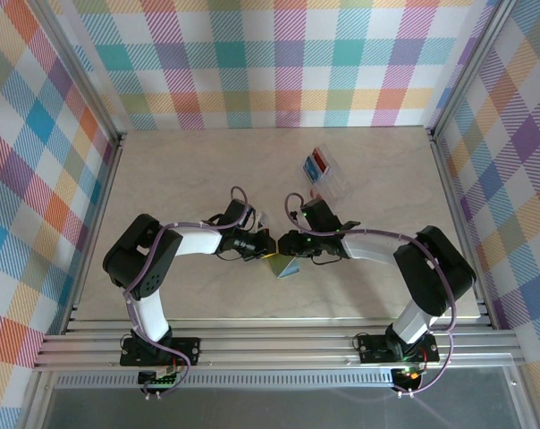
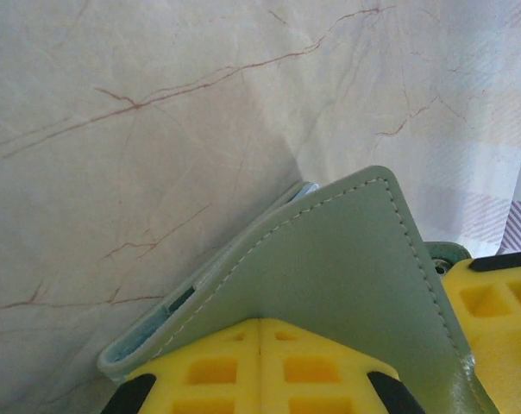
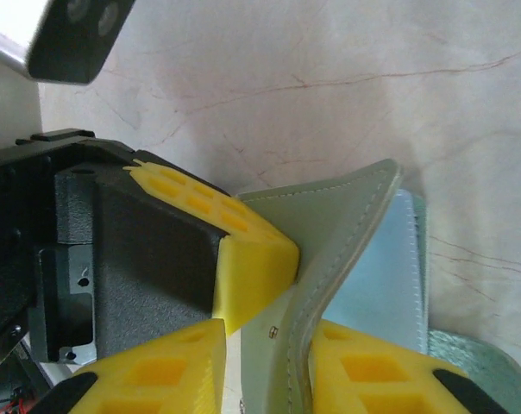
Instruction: Put the credit cards into the card holder
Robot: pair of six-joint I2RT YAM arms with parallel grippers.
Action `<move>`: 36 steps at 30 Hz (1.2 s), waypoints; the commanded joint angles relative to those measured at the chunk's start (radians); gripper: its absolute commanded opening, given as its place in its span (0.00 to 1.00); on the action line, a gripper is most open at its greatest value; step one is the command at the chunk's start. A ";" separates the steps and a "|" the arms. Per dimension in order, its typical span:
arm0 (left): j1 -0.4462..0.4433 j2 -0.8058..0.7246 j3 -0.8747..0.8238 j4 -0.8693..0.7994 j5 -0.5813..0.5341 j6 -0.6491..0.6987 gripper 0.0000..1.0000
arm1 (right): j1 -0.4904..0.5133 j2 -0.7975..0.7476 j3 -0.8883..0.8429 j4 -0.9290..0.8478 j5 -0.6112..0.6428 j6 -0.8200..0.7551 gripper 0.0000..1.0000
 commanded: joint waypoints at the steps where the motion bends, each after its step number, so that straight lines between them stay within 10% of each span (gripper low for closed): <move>1: 0.021 0.101 -0.052 -0.153 -0.280 0.018 0.00 | 0.016 0.028 0.032 0.002 -0.043 0.014 0.23; 6: 0.024 0.078 -0.065 -0.105 -0.215 0.009 0.00 | 0.016 -0.027 0.006 -0.054 0.087 0.015 0.01; 13: 0.026 -0.055 -0.129 -0.008 -0.146 -0.012 0.17 | 0.057 -0.209 -0.016 -0.287 0.514 0.001 0.00; 23: 0.052 -0.091 -0.137 -0.077 -0.215 -0.011 0.10 | 0.255 -0.060 0.189 -0.525 0.858 -0.003 0.00; 36: 0.080 -0.125 -0.138 -0.145 -0.265 -0.004 0.11 | 0.300 0.079 0.239 -0.342 0.521 -0.092 0.35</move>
